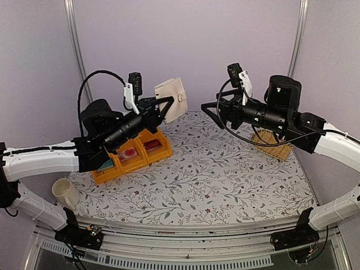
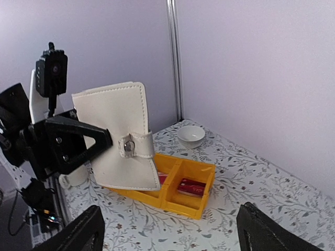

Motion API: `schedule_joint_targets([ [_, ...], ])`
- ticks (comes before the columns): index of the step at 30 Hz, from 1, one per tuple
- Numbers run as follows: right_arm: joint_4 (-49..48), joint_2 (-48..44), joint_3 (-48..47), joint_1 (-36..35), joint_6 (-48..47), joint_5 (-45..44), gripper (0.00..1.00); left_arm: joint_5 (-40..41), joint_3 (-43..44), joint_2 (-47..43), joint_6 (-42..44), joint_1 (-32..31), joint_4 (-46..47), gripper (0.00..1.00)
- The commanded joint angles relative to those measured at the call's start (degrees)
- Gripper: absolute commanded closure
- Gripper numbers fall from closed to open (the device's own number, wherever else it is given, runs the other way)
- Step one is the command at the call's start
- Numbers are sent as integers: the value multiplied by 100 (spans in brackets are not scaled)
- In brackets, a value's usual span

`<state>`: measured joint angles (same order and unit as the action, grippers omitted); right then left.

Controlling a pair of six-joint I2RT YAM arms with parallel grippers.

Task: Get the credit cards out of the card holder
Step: Open the snap button on the card holder.

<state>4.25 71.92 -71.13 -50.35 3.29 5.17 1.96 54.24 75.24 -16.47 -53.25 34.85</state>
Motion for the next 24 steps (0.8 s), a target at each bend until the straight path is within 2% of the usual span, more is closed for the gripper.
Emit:
schedule_joint_targets([
  [1, -683, -67, 390, -79, -715, -41, 31, 1026, -26, -119, 567, -398, -174, 100],
  [4, -853, 318, -42, -273, -811, 153, 57, 1504, 40, -76, 1018, -701, -181, 100],
  [6, -976, 482, -225, -348, -808, 303, 64, 1783, 69, -73, 1314, -885, -158, 100],
  [11, -1332, 568, -232, -399, -812, 950, 63, 2094, 16, -134, 1668, -1101, -33, 100],
  [14, -1297, 559, -140, -404, -853, 1204, 51, 2149, 8, -126, 1746, -1141, 0, 100],
  [19, -1330, 594, -84, -408, -733, 520, 43, 2065, -57, -170, 1841, -1189, 62, 100],
  [21, -1247, 729, -182, -404, -723, 163, 42, 1925, -123, -214, 1863, -1203, 164, 100],
  [24, -1105, 883, -378, -406, -768, 123, 47, 1785, -155, -267, 1874, -1216, 187, 100],
])
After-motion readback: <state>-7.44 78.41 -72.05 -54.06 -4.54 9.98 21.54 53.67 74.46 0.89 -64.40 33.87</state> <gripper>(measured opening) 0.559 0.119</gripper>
